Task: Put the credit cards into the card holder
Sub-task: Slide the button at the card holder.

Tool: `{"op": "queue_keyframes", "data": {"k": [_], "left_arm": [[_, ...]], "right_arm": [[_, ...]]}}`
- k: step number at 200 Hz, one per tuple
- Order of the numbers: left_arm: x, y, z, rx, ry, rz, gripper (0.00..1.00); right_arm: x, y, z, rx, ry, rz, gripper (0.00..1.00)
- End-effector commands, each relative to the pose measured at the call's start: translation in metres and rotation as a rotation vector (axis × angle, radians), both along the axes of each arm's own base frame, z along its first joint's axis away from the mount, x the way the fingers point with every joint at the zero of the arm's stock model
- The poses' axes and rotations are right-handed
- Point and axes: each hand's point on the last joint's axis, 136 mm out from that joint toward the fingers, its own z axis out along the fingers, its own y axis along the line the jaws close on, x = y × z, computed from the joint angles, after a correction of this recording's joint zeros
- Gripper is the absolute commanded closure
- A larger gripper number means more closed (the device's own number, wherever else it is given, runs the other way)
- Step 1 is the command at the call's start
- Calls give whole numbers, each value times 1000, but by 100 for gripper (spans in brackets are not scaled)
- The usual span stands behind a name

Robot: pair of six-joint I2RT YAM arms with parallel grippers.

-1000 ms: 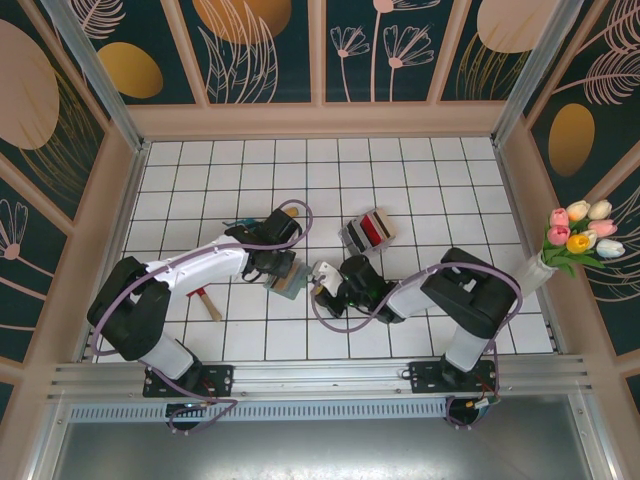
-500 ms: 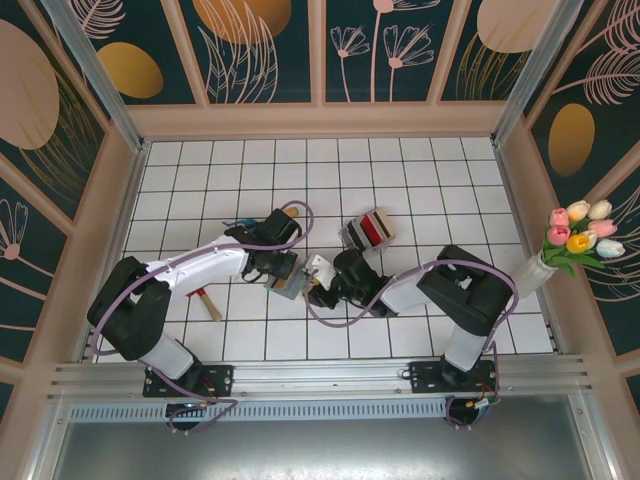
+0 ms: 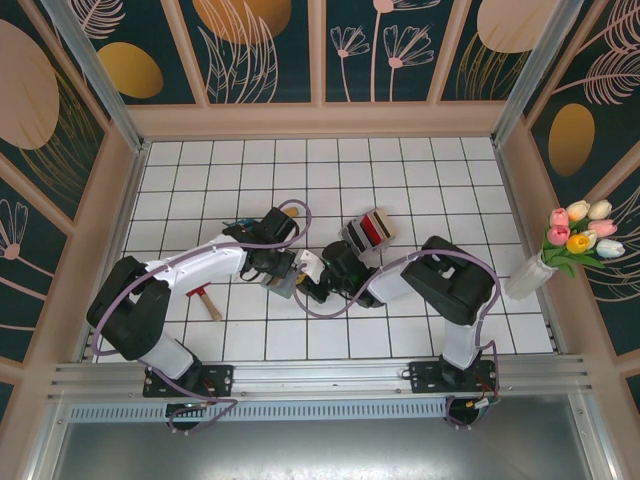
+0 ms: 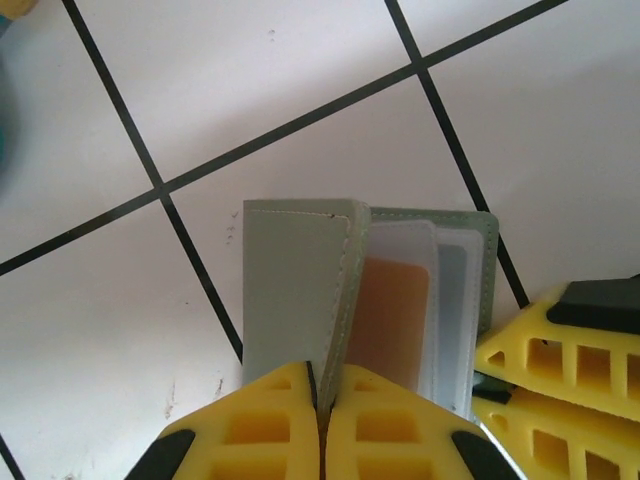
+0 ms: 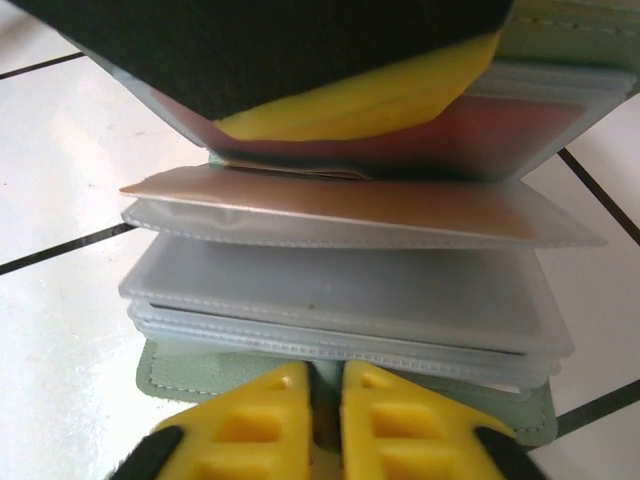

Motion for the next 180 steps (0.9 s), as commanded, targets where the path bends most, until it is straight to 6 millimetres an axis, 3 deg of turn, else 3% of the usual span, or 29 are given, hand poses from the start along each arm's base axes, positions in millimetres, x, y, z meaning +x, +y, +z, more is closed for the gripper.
{"op": "queue_keyframes", "data": {"k": [1, 26, 102, 124, 180], "left_arm": [[-16, 0, -14, 7, 63, -18, 100], [-13, 3, -15, 16, 50, 22, 100], [-8, 25, -28, 119, 43, 140, 100], [-8, 25, -30, 120, 50, 155, 100], [-15, 27, -36, 110, 73, 178, 100]], "right_arm": [[-19, -11, -42, -154, 14, 31, 96], [-29, -21, -47, -174, -23, 18, 100], [-60, -42, -20, -101, -44, 45, 100], [-56, -50, -9, -49, -68, -16, 100], [-36, -51, 39, 202, -48, -209, 100]]}}
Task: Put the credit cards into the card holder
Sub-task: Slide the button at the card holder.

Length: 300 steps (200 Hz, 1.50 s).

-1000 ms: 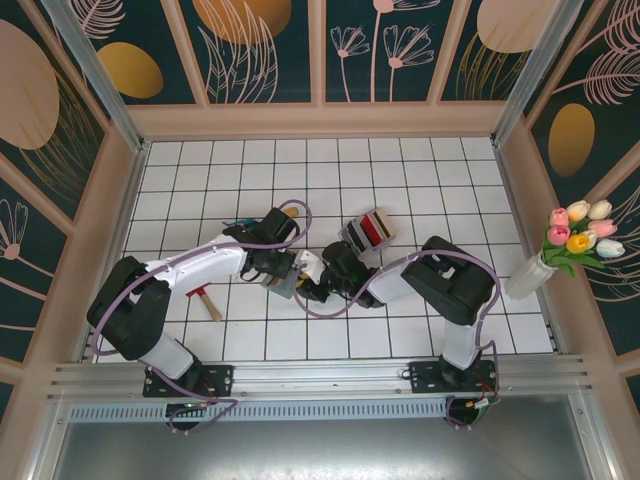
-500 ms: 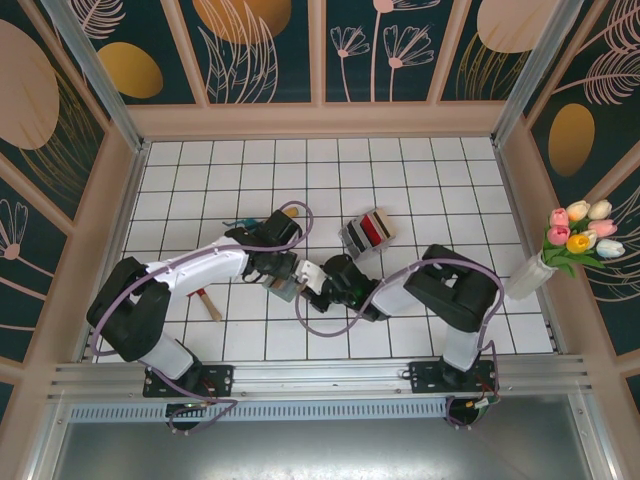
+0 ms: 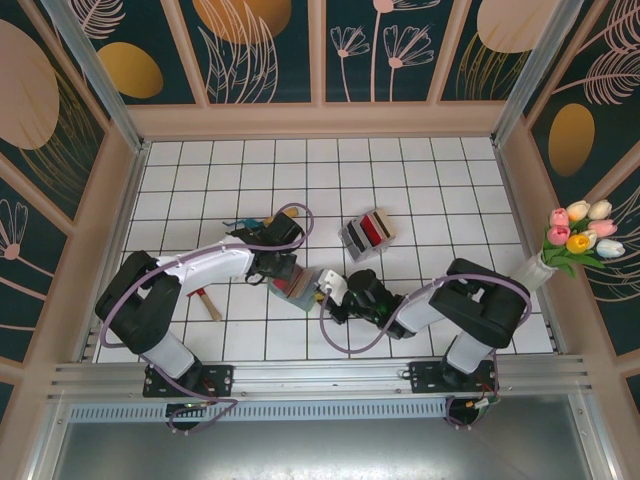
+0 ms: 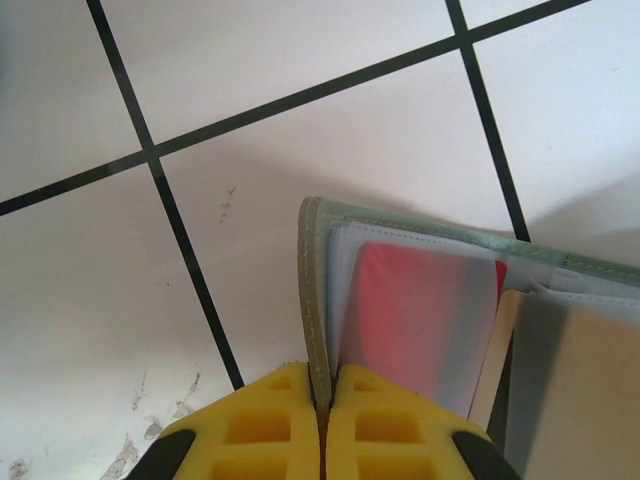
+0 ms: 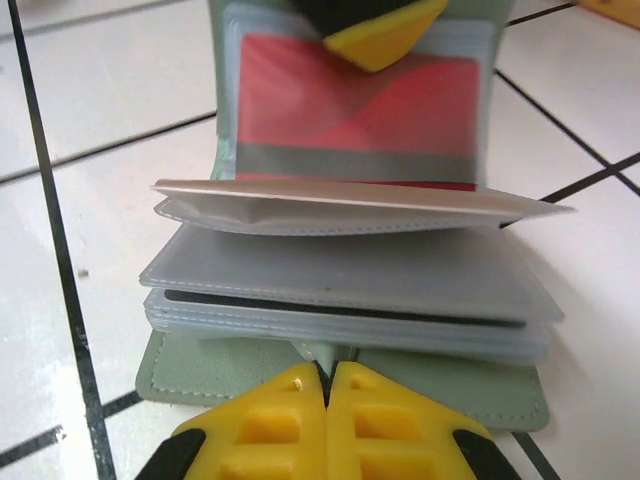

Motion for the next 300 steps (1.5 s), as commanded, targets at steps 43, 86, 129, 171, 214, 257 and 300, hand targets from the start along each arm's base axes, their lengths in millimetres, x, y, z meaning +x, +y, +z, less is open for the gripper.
{"op": "queue_keyframes", "data": {"k": [43, 86, 129, 171, 214, 257, 300], "left_arm": [[-17, 26, -19, 59, 49, 74, 100], [-24, 23, -21, 19, 63, 74, 100], [-26, 7, -14, -82, 80, 75, 100], [-23, 2, 4, -138, 44, 92, 100], [-30, 7, 5, -152, 41, 108, 100], [-29, 0, 17, -202, 31, 103, 100], [-27, -7, 23, -244, 32, 117, 99]], "right_arm": [[23, -9, 45, 288, 63, -234, 100], [52, -39, 63, 482, 168, -466, 100], [51, -27, 66, 521, 224, -434, 97], [62, -48, 54, 536, 295, -560, 86], [83, -75, 29, 366, 341, -845, 65], [72, -57, 34, 272, 501, -803, 65], [40, -17, 27, 42, 730, -757, 52]]}}
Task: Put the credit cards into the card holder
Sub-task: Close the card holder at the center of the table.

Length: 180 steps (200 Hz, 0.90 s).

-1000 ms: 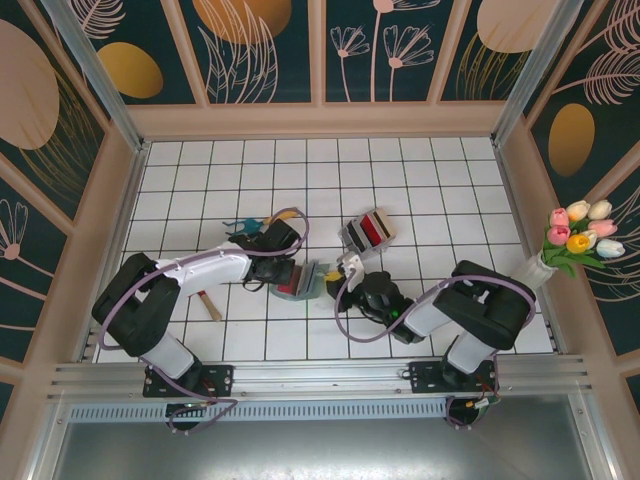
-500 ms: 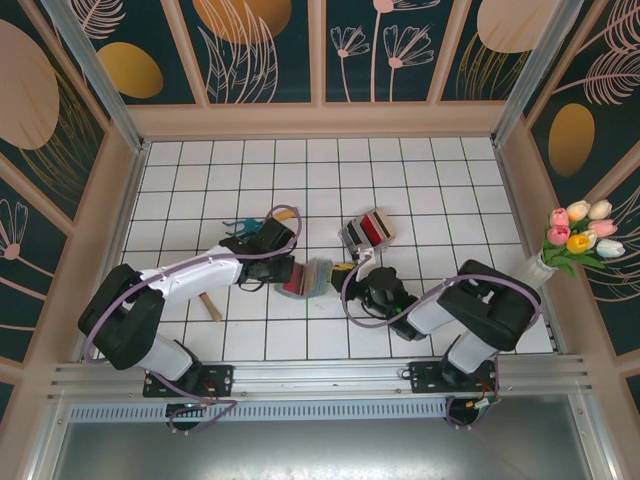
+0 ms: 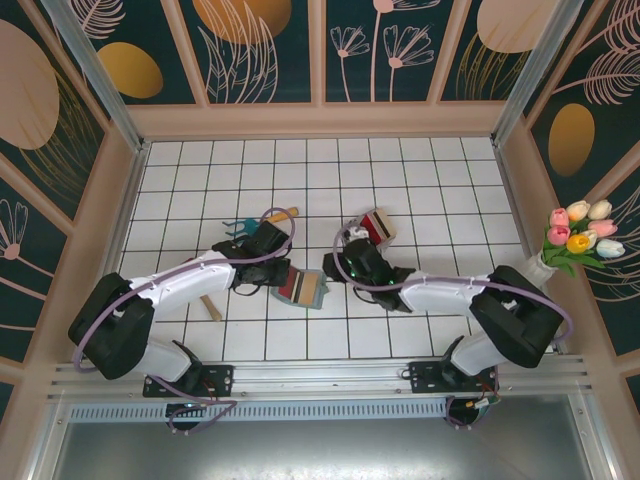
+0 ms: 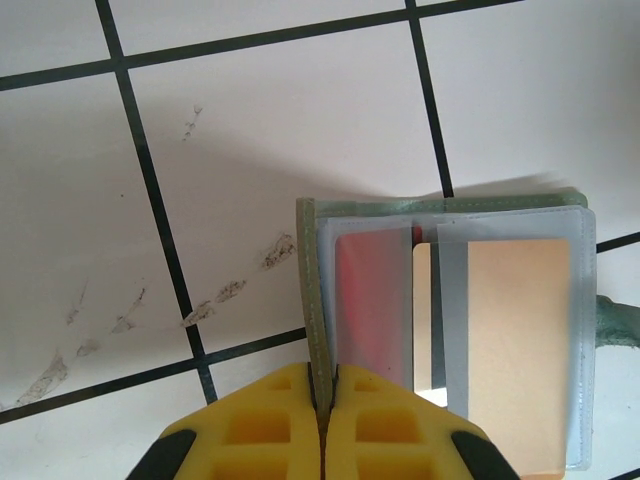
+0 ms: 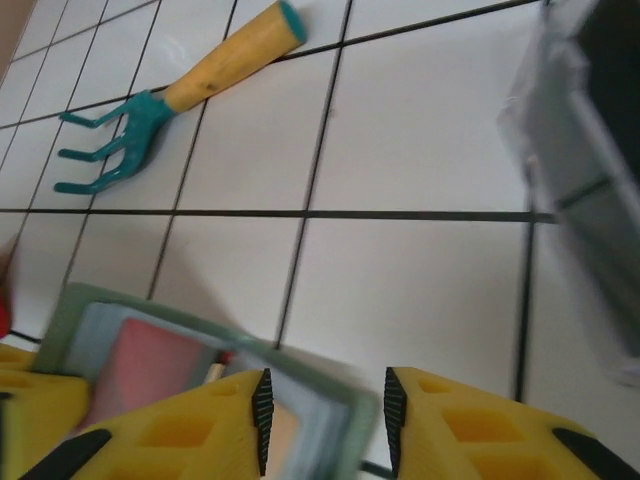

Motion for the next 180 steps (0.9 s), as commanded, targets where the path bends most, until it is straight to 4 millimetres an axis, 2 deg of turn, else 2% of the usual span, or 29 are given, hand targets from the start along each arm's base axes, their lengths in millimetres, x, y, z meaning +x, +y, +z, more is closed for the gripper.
{"op": "queue_keyframes", "data": {"k": [1, 8, 33, 84, 92, 110, 138, 162, 180], "left_arm": [[-1, -2, 7, -35, 12, 26, 99], [0, -2, 8, -39, 12, 30, 99], [0, -3, 10, -44, 10, 33, 99], [-2, 2, 7, -22, 18, 39, 99], [-3, 2, 8, -21, 16, 39, 99], [-3, 4, 9, -14, 17, 44, 99], [-2, 9, 13, 15, 11, 60, 97], [0, 9, 19, 37, 2, 72, 98], [1, 4, 25, 73, -5, 70, 95]], "right_arm": [[-36, 9, -24, -127, 225, 52, 51], [-38, 9, -27, -169, 246, 21, 46], [-41, -3, -40, -342, 282, -82, 43], [-47, -9, -45, -457, 289, -127, 45], [-47, -10, -45, -460, 291, -131, 50], [-48, -13, -43, -460, 292, -134, 72], [-49, -12, -38, -408, 299, -118, 92], [-50, -2, -37, -260, 329, -65, 100], [-50, 7, -33, -109, 354, -28, 100]]}}
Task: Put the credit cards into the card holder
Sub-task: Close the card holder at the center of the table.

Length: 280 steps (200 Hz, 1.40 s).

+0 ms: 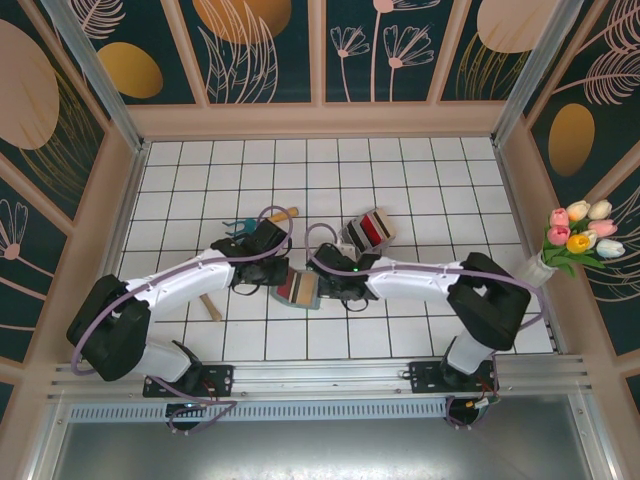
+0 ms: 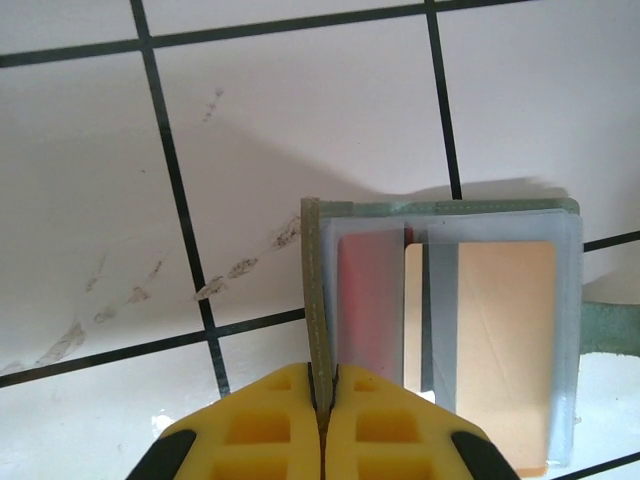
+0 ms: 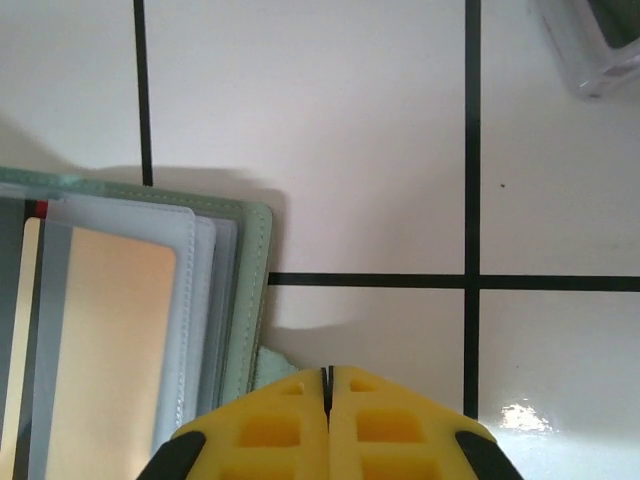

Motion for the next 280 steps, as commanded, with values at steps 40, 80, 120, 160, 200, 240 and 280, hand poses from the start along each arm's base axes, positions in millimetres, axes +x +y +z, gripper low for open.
{"op": "queue_keyframes", "data": {"k": [40, 80, 120, 160, 200, 240, 280], "left_arm": [[-1, -36, 20, 35, -6, -31, 83], [-14, -101, 9, -137, 64, -126, 69], [-25, -139, -13, -298, 136, -144, 56], [-34, -138, -46, -347, 198, -71, 57], [-15, -131, 35, -469, -24, -50, 45], [-1, -61, 55, -298, -202, 133, 28], [-12, -43, 20, -299, -98, 149, 39]], "right_arm": [[10, 11, 23, 448, 15, -30, 100], [13, 5, 24, 546, 14, -52, 100], [14, -13, 12, 531, 25, -124, 100], [19, -24, 3, 492, 26, -157, 100], [27, -21, 10, 477, 9, -101, 100], [32, -16, 7, 412, 15, -35, 100], [32, -14, 2, 387, 27, -8, 100]]}}
